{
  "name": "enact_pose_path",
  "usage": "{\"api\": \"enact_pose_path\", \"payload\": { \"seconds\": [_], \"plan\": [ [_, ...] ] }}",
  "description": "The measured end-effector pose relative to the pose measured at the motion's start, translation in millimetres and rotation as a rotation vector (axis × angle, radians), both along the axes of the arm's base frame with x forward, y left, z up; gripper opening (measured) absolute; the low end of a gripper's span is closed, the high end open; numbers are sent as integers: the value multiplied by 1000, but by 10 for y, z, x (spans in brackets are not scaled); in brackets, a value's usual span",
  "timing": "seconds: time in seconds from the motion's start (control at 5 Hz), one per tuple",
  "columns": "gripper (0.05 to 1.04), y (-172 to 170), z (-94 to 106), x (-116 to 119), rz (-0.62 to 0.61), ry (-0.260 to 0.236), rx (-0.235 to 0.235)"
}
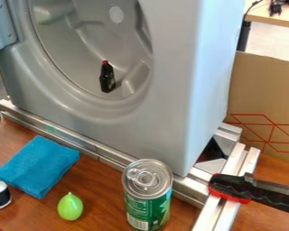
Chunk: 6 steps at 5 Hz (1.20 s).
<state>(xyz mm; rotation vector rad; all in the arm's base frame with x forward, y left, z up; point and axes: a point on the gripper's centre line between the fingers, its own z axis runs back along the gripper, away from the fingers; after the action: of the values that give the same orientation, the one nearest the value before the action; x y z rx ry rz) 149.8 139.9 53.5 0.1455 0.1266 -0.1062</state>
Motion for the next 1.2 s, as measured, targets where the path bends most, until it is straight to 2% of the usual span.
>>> {"api": "enact_pose_path", "payload": {
  "seconds": [0.2, 0.4, 0.6, 0.8, 1.0, 1.2],
  "plan": [
    [1001, -7, -31, -5, 6, 12, -8],
    [1001, 62, -173, 94, 14, 56, 24],
    [1001, 78, -212, 166, 10, 68, 21],
    [1001, 82, -292, 199, 3, 84, -2],
    [1001, 70, -406, 257, -7, 94, -63],
    [1001, 120, -527, 251, 14, 129, -103]
  ]
}}
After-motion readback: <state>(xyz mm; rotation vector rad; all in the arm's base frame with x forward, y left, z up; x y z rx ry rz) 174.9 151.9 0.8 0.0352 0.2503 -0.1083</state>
